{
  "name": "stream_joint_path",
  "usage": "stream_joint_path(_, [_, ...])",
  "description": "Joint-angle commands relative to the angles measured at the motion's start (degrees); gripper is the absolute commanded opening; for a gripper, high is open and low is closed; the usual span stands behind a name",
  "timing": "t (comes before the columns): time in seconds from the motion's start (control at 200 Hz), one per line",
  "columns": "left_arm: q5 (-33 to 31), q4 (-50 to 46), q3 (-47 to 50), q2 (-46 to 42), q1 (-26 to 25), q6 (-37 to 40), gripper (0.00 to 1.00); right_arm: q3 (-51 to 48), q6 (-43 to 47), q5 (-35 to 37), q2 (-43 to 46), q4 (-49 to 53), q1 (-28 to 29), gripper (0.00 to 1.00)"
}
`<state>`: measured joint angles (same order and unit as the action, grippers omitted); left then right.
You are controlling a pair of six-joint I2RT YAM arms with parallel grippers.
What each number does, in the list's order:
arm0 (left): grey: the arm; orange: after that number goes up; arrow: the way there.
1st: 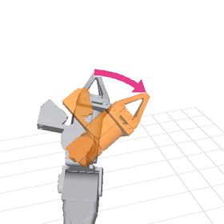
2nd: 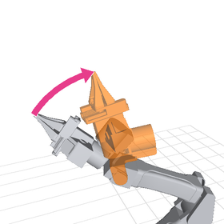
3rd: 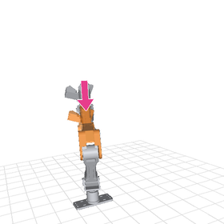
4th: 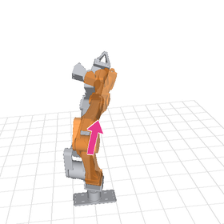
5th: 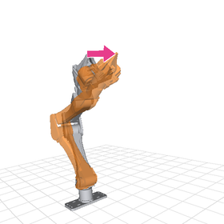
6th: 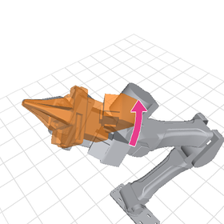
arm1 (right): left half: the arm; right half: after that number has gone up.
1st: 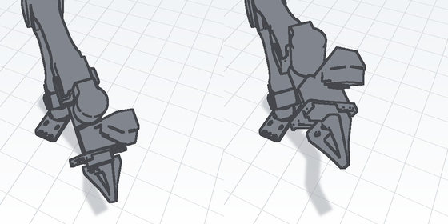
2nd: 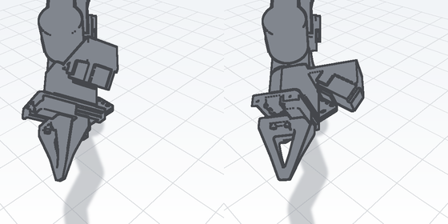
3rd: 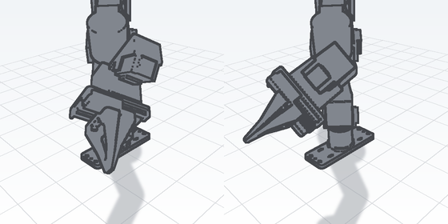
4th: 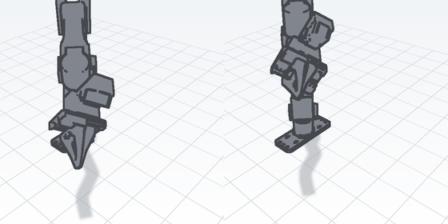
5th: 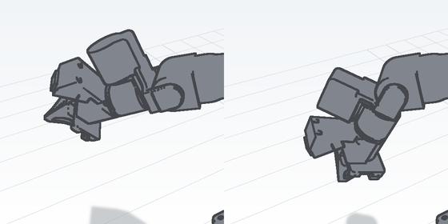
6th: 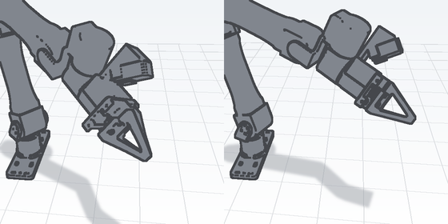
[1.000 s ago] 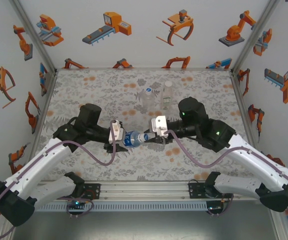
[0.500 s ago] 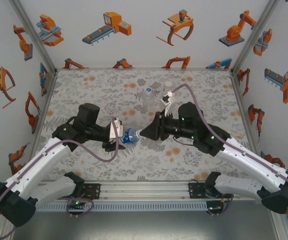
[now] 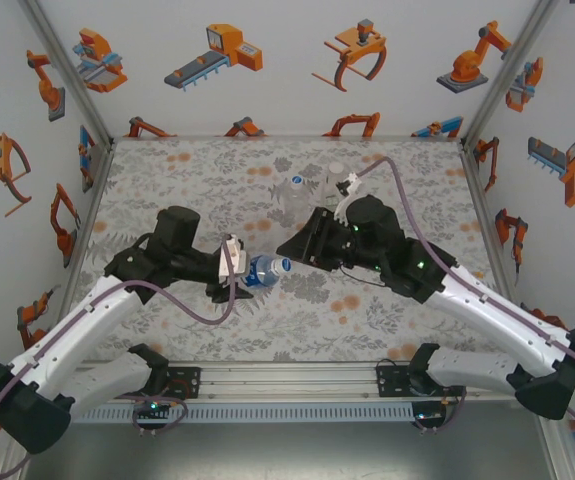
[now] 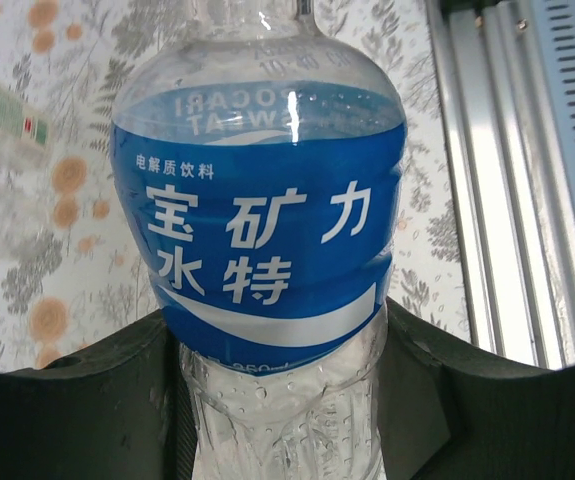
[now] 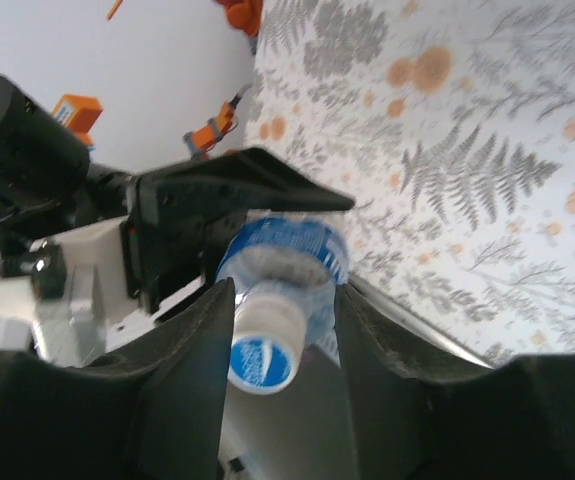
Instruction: Screw on the bottle caps
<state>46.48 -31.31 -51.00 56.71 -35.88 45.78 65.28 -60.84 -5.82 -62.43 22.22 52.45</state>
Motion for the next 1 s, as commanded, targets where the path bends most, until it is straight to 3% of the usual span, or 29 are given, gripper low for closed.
stream_joint_path(0.0, [4.68, 1.69, -0.85, -1.0, -0.27, 1.2, 0.0, 2.72, 6.59, 4.32, -0.95, 4.97, -0.37, 0.45])
stream_joint_path(0.255, [4.72, 1.69, -0.74, -1.16, -0.2, 1.32, 0.0, 3.83, 12.24, 6.16, -1.86, 8.97, -1.72, 0.44])
stream_joint_path(0.416, [4.85, 1.69, -0.94, -0.84, -0.24, 1.16, 0.0, 5.17, 26.66, 7.39, -0.52, 7.83, -1.77, 0.42])
stream_joint_path(0.606, [5.35, 1.69, -0.98, -0.63, -0.31, 0.79, 0.0, 4.27, 57.93, -7.01, 3.62, -0.66, -1.76, 0.43])
stream_joint_path(0.771, [5.28, 1.25, -1.03, -0.56, -0.23, 1.15, 0.0, 10.84, 78.66, -20.82, 3.26, 6.65, -1.66, 0.48])
stream_joint_path(0.876, [5.29, 1.0, -1.2, -0.39, -0.22, 1.31, 0.0, 12.5, 87.46, -29.37, 2.43, 9.82, -1.69, 0.5])
stream_joint_path(0.991, [5.54, 0.9, -1.09, -0.33, -0.24, 1.54, 0.0, 12.24, 92.82, -33.07, 1.32, 10.04, -1.22, 0.51])
